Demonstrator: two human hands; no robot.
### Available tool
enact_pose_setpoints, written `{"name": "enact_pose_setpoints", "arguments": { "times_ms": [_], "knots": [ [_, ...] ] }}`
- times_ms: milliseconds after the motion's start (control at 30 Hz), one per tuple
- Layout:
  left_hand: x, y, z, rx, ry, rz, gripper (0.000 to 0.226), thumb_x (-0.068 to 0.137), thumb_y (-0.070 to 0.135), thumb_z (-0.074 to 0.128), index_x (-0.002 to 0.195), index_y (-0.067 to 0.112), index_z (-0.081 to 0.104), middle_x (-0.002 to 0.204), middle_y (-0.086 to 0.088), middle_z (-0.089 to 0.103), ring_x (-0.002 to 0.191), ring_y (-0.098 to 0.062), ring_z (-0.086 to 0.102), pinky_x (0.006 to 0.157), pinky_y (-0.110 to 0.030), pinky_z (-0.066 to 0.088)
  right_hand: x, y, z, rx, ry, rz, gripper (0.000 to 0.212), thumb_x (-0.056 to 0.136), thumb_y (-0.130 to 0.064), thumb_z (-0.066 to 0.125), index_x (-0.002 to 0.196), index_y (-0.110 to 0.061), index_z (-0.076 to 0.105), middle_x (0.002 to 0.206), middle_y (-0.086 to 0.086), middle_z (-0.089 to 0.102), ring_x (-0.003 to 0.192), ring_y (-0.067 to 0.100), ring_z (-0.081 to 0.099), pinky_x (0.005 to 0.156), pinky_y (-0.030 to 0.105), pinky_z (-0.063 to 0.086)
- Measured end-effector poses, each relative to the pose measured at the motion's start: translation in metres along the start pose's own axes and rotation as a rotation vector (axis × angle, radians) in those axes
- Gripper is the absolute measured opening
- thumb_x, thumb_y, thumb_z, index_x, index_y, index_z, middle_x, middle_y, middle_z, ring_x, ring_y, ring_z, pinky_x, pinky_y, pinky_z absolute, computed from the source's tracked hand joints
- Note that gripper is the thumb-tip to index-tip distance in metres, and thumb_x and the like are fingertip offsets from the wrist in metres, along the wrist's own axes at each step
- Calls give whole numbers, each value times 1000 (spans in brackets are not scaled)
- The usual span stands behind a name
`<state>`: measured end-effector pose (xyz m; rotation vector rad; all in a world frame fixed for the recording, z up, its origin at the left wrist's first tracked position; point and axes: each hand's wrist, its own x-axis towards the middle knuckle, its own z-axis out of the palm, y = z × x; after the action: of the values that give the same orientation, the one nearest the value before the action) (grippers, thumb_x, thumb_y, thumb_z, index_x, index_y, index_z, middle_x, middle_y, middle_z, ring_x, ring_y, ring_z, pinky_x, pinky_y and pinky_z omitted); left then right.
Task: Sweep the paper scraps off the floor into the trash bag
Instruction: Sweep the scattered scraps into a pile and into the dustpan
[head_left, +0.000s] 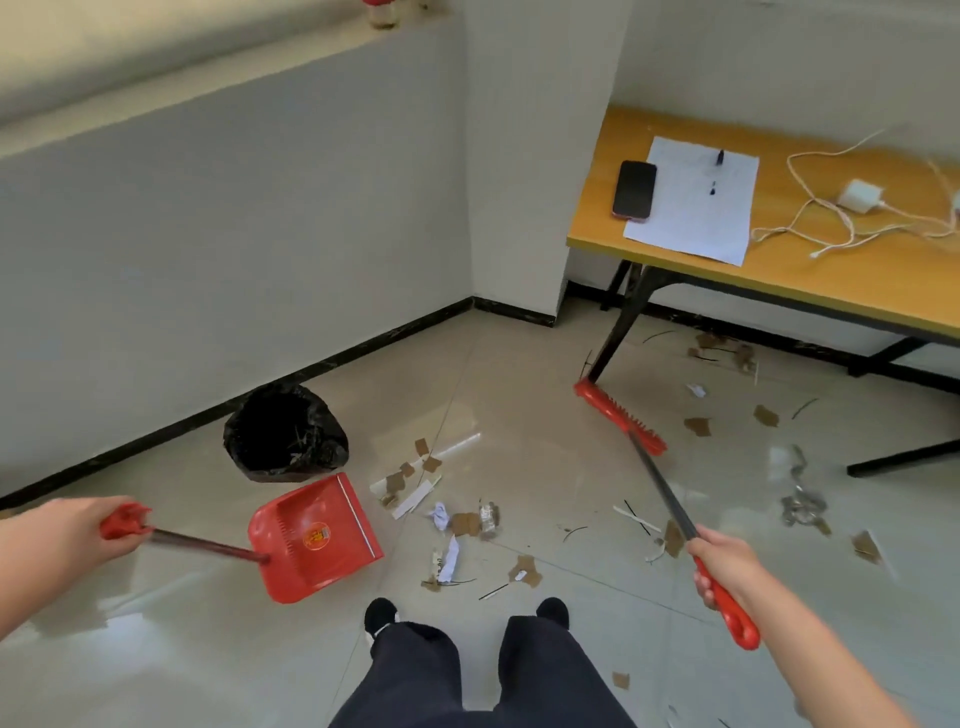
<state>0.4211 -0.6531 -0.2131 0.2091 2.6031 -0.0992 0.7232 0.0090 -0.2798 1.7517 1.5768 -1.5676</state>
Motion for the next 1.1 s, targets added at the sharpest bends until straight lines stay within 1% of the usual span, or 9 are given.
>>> {"name": "enact_pose_setpoints", "arguments": {
  "times_ms": [100, 233, 333, 400, 533, 667, 800, 933, 1100],
  "knots": [
    [36, 8, 15, 5, -2, -13, 27, 74, 60, 71, 93, 53, 53, 87, 21, 68, 83, -1, 64, 87, -32, 53, 10, -10, -29, 5, -2, -13, 44, 93, -3, 42, 134, -16, 54, 48, 6, 37, 37, 15, 33, 36, 15, 29],
    [13, 123, -40, -50, -27, -21, 25, 79, 41, 74, 97, 47, 57, 87, 17, 66, 89, -10, 65, 91, -32, 51, 14, -18, -58, -20, 39, -29, 46, 93, -2, 42, 135, -16, 53, 48, 6, 38, 37, 16, 33, 33, 15, 30],
    [53, 138, -33, -41, 26, 81, 30, 65, 72, 66, 84, 50, 59, 78, 22, 68, 78, -9, 68, 75, -29, 54, 14, -18, -66, 6, 51, -3, 45, 92, -1, 42, 133, -15, 54, 51, 6, 37, 35, 15, 32, 33, 14, 29],
    [57, 174, -42, -5, 90, 105, 38, 61, 81, 61, 82, 50, 60, 76, 24, 68, 74, -8, 68, 67, -27, 53, 13, -14, -68, 30, 75, 19, 49, 91, -2, 43, 138, -17, 51, 51, 6, 39, 33, 14, 33, 33, 14, 31],
    [24, 276, -80, 106, 159, 204, 13, 80, 62, 61, 85, 49, 59, 83, 18, 66, 79, -12, 62, 57, -25, 44, 8, -13, -74, 86, 108, 50, 55, 91, -3, 46, 143, -18, 44, 48, 6, 41, 29, 14, 34, 33, 15, 32],
    [38, 316, -74, 28, 96, 242, 18, 82, 57, 60, 88, 40, 64, 83, 16, 66, 79, -12, 61, 59, -27, 44, 11, -13, -85, 92, 144, 84, 52, 90, -2, 48, 141, -9, 44, 40, 5, 39, 26, 14, 33, 33, 15, 32],
    [40, 356, -62, -116, 86, 270, 19, 83, 49, 63, 94, 34, 68, 82, 11, 68, 83, -16, 63, 68, -31, 53, 25, -16, -101, 119, 175, 67, 53, 90, -1, 48, 142, -12, 44, 47, 8, 42, 31, 16, 35, 34, 17, 33],
    [32, 399, -51, -190, 98, 245, 14, 85, 48, 62, 93, 38, 68, 77, 12, 66, 80, -17, 63, 66, -31, 52, 53, -33, -123, 128, 187, 50, 46, 91, 0, 47, 135, -10, 49, 53, 9, 41, 33, 16, 35, 34, 17, 32],
    [24, 449, -39, -211, 125, 193, 6, 85, 47, 63, 80, 44, 62, 63, 14, 63, 66, -6, 60, 59, -29, 51, 114, -75, -160, 72, 185, 33, 59, 90, -5, 48, 147, -20, 37, 48, 8, 43, 34, 17, 36, 38, 19, 33]
  ]
}}
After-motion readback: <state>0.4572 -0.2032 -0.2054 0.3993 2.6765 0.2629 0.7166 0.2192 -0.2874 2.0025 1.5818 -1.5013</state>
